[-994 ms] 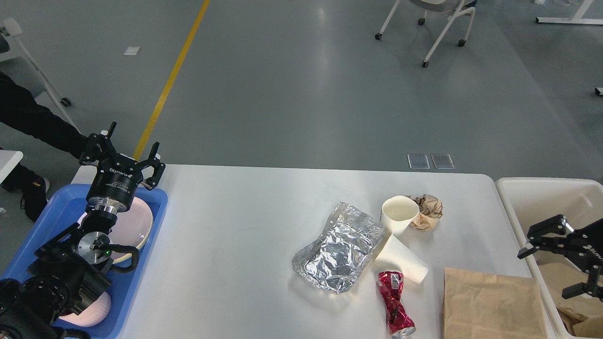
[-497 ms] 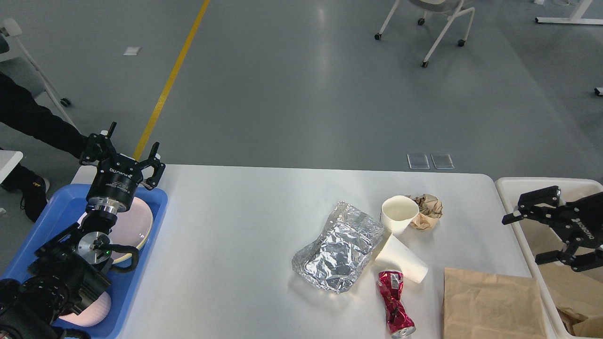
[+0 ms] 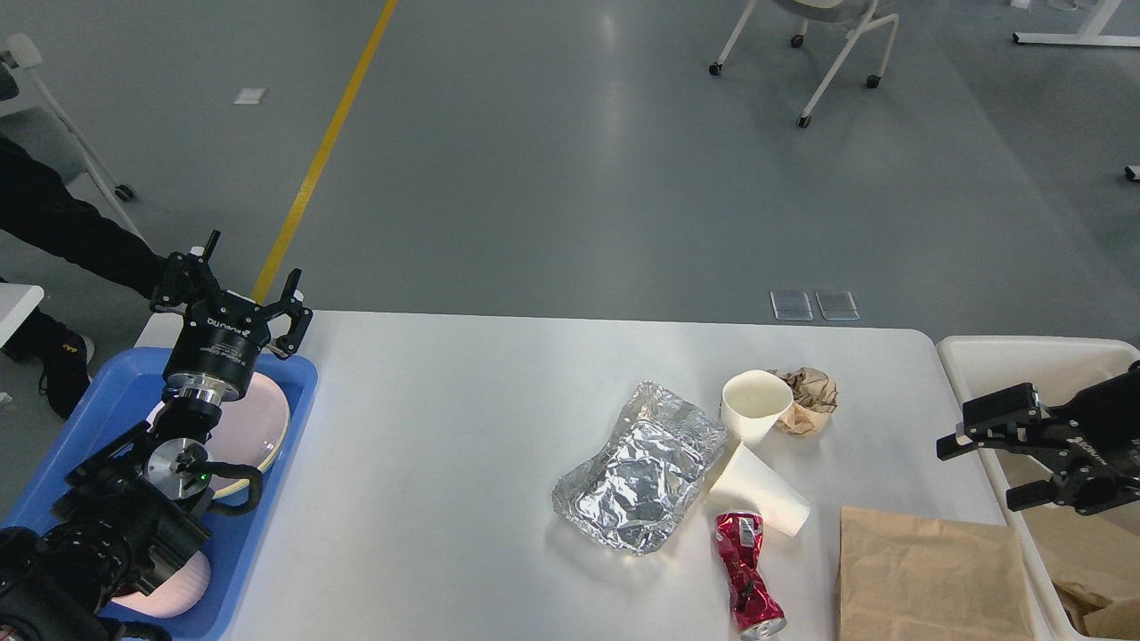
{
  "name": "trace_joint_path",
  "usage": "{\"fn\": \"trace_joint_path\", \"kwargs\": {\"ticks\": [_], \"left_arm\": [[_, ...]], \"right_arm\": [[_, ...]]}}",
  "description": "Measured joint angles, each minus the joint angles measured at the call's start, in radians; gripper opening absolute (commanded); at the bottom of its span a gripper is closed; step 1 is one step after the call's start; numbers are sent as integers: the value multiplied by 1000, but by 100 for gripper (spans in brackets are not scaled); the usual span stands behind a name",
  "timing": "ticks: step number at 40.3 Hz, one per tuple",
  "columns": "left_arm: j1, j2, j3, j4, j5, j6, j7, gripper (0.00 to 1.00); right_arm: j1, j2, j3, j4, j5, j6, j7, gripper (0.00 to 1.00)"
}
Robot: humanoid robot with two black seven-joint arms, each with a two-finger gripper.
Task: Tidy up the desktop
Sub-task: 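Lower the right gripper to the second brown paper bag's edge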
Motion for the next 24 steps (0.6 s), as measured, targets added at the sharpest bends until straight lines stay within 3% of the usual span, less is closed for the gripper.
{"fn": "trace_joint_path", "kwargs": {"ticks": [9,24], "left_arm": [[0,0,0,0,0,0,0,96],[0,0,0,0,0,0,0,96]], "right_arm": [[1,-4,-7,5,-116,-105,44,100],[10,44,-14,-186,-101,-178,42,100]]}}
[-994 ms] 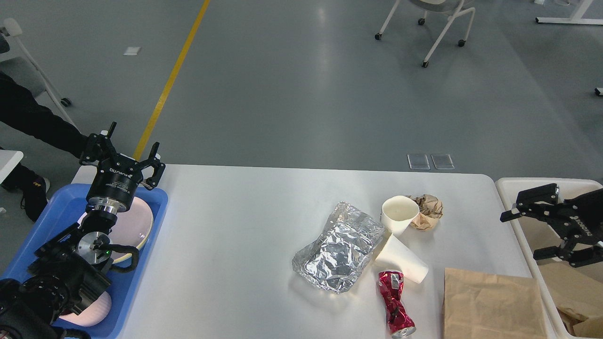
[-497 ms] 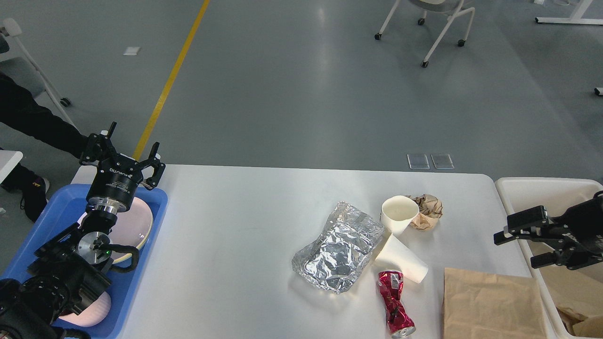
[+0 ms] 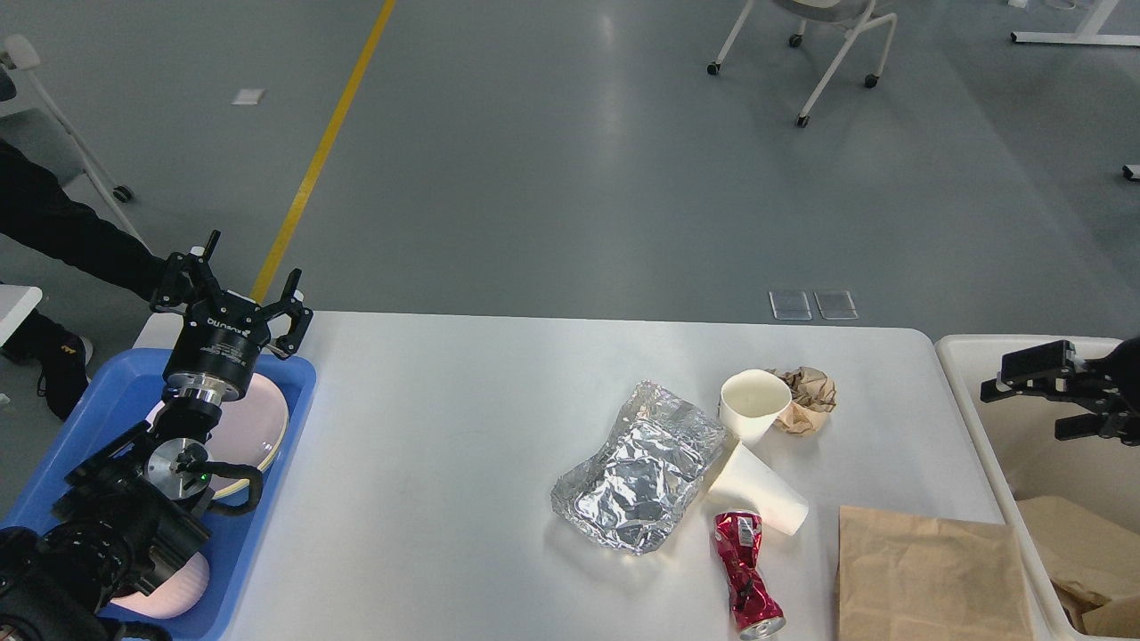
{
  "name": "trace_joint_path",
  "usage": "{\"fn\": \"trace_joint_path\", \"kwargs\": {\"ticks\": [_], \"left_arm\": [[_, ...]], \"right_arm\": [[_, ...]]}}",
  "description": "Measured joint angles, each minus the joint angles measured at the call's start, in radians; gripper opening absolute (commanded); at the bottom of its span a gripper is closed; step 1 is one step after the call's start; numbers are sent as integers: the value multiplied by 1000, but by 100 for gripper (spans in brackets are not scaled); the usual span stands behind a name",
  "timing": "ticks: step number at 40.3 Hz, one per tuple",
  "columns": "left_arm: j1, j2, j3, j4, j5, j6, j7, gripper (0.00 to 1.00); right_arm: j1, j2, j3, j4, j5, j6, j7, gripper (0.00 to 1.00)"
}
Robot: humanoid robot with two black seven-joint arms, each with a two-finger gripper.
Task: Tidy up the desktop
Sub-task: 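Lower the right gripper to the second brown paper bag's edge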
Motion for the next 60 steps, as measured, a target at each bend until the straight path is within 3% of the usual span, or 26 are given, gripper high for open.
{"fn": "trace_joint_path", "kwargs": {"ticks": [14,24,38,60], "left_arm": [[0,0,0,0,0,0,0,96],[0,0,0,0,0,0,0,96],[0,0,0,0,0,0,0,96],[0,0,0,0,0,0,0,96]], "right_arm": [[9,45,-171,116,-134,-185,6,100],[42,32,-293,196,-167,-183,6,100],[47,9,-326,214,-18,-135,-6,100],[-103,46,-314,207,29,-266,-15,100]]}}
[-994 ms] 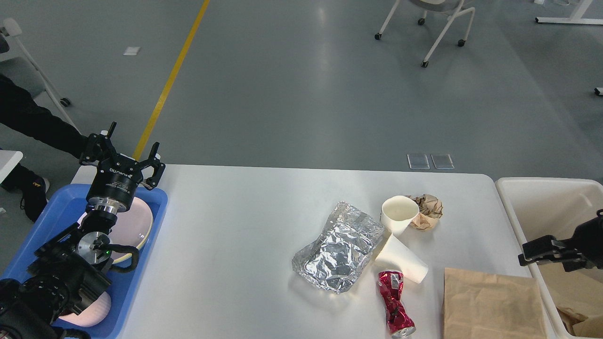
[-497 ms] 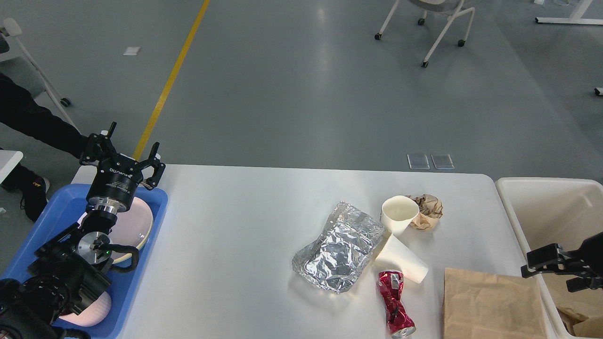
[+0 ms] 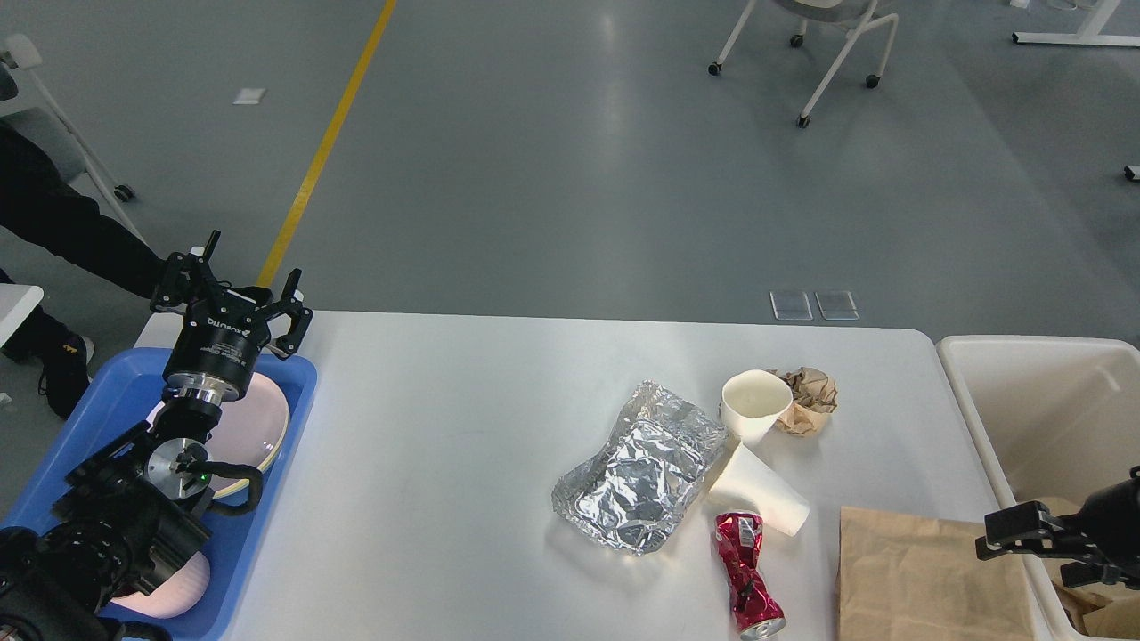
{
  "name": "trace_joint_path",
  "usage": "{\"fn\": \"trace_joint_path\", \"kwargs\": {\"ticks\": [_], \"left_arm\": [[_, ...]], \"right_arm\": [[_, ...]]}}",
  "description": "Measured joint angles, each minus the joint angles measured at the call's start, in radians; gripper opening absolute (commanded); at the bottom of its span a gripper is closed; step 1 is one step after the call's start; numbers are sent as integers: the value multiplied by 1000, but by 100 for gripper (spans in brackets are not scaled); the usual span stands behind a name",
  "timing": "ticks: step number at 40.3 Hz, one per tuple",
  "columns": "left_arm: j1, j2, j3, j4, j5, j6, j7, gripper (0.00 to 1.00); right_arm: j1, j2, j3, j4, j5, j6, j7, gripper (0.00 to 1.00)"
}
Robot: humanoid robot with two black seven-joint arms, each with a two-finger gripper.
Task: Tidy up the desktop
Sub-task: 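Lower the right gripper to the second brown paper bag's edge, then close the right gripper on the second brown paper bag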
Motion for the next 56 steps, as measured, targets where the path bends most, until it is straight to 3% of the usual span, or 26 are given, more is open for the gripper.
{"fn": "trace_joint_path", "kwargs": {"ticks": [17,19,21,22,27,32,46,56], "left_arm": [[0,0,0,0,0,0,-1,96],[0,0,0,0,0,0,-1,96],[0,0,0,0,0,0,-1,96],[0,0,0,0,0,0,-1,96],[0,0,0,0,0,0,-1,96],[0,0,0,0,0,0,-1,96],[0,0,0,0,0,0,0,96],[0,0,0,0,0,0,0,96]], "right_arm": [[-98,32,14,-6,17,-96,1,100],[-111,39,17,-6,21,-113,1,95],[-118,44,18,-6,29,-122,1,88],[-120,46,18,-6,35,-126,1,76],[-134,52,17,-8,79,-133,0,34],[-146,59,16,-8,92,-128,-1,0],[-149,64,10,-6,134,-113,1,0],[-73,-31,0,3,136,-6,9,0]]}}
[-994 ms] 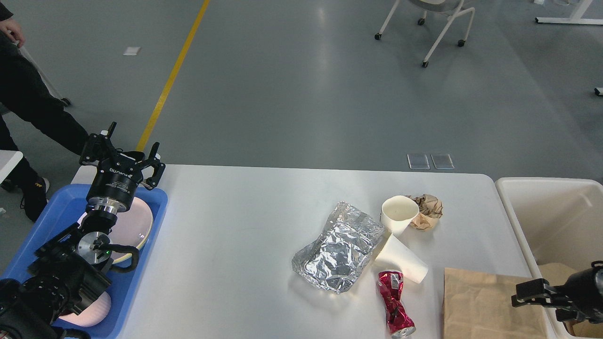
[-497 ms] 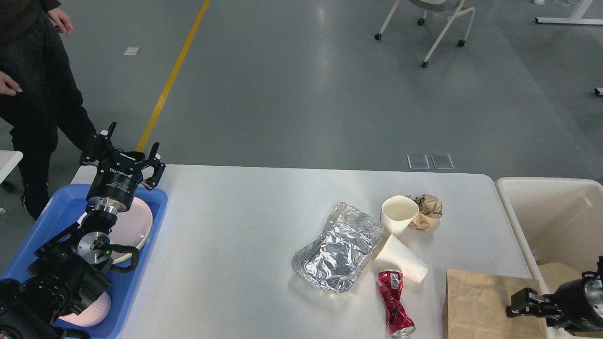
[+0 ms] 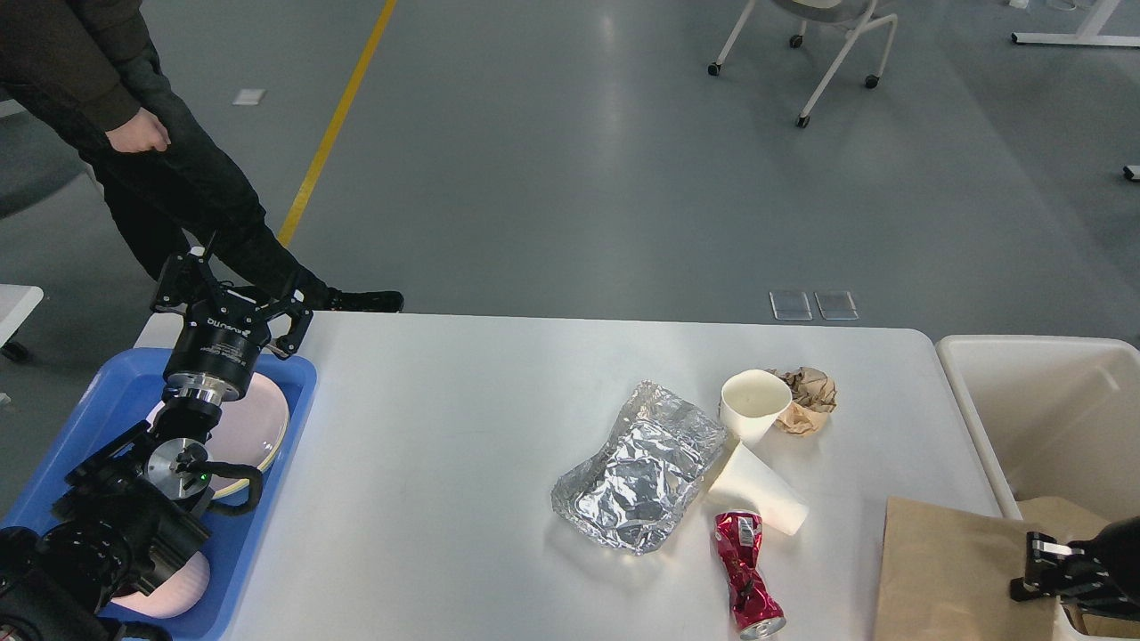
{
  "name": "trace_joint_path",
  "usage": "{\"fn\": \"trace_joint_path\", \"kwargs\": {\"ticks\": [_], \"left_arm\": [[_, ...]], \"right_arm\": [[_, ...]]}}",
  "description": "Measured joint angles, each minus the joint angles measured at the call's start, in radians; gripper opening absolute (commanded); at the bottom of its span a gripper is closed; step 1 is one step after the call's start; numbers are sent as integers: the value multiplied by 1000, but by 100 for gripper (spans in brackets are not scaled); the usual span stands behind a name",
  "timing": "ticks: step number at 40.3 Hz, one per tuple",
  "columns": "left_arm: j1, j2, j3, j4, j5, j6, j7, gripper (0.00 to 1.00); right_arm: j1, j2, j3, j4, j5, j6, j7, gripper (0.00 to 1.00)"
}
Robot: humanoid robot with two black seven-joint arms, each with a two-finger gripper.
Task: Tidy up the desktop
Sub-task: 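Close the right gripper on the second brown paper bag, then lift the second paper bag up over the white bin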
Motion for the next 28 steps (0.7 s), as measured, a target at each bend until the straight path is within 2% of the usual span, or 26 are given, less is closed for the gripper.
{"fn": "trace_joint_path", "kwargs": {"ticks": [6,8,10,11,13,21,28], "left_arm": [[0,0,0,0,0,0,0,96],[0,0,0,0,0,0,0,96],[0,0,0,0,0,0,-1,96],[0,0,0,0,0,0,-1,96],[0,0,0,0,0,0,-1,96],[0,0,0,0,0,0,-1,96],[0,0,0,0,0,0,-1,96]], "right_arm": [[160,-94,-8,3,-4,197,2,0],[237,-121,-9,4,-8,294,2,0],[283,-133,-9,4,-9,354,2,0],[335,-142,-9,4,-10,415,1,0],[398,-148,-9,4,-10,460,1,0],[629,-149,-9,-11,-9,483,-6,0],[760,-138,-9,-41,-9,484,-12,0]]}}
